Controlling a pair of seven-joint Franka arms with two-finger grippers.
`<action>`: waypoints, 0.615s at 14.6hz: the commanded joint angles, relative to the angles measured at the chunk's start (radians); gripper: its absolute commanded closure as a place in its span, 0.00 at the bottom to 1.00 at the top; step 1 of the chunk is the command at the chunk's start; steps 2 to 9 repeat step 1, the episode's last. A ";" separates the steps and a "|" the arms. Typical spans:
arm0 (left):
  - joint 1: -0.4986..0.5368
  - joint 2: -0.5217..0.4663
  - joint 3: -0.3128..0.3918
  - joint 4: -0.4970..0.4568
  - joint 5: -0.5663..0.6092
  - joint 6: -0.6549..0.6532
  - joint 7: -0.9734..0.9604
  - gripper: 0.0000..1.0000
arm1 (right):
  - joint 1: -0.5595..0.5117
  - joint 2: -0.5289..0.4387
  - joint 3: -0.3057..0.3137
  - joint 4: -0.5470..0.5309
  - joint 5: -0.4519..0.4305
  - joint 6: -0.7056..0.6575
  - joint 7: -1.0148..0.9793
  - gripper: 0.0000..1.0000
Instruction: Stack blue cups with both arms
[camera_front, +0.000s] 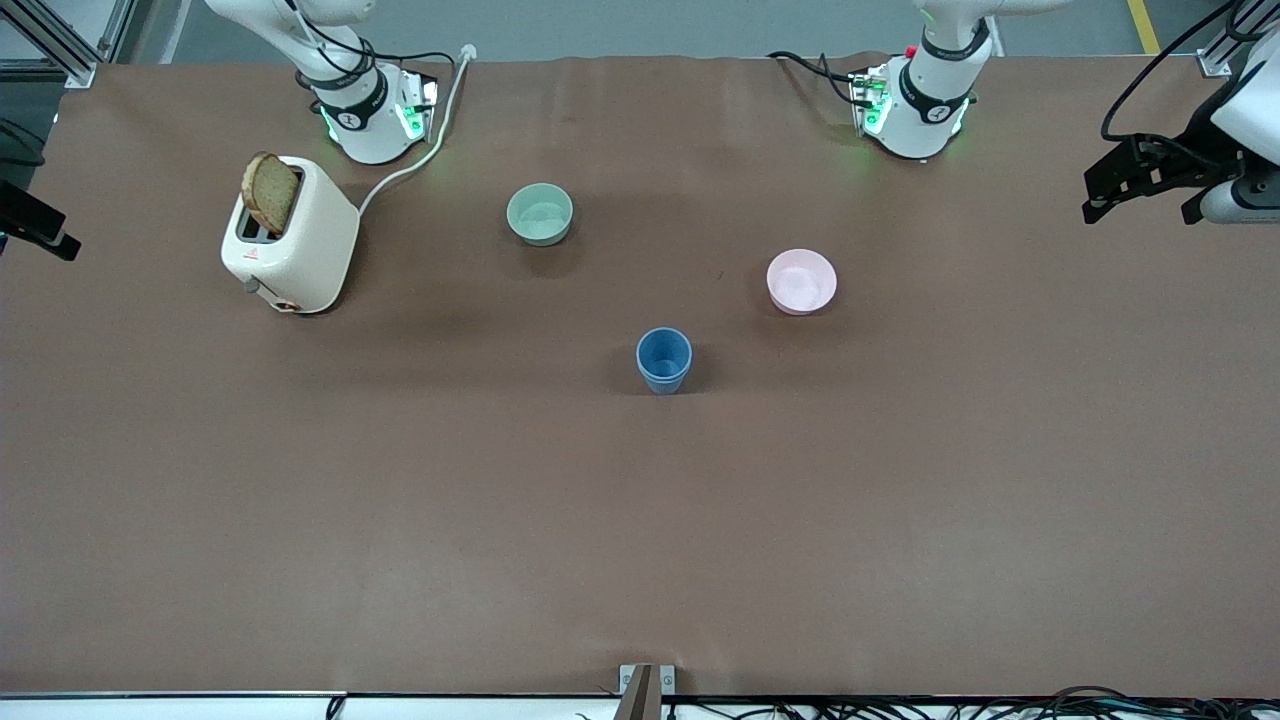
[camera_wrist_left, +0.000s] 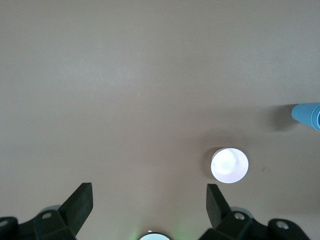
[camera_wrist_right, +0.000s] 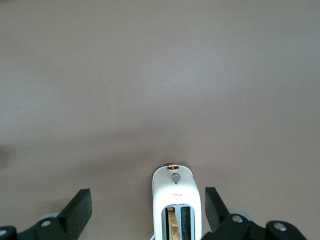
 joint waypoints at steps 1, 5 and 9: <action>-0.001 0.012 -0.013 0.026 -0.009 -0.008 -0.018 0.00 | 0.004 -0.015 0.003 0.003 -0.006 -0.002 -0.003 0.00; -0.001 0.012 -0.013 0.026 -0.009 -0.008 -0.018 0.00 | 0.004 -0.015 0.003 0.003 -0.006 -0.002 -0.003 0.00; -0.001 0.012 -0.013 0.026 -0.009 -0.008 -0.018 0.00 | 0.004 -0.015 0.003 0.003 -0.006 -0.002 -0.003 0.00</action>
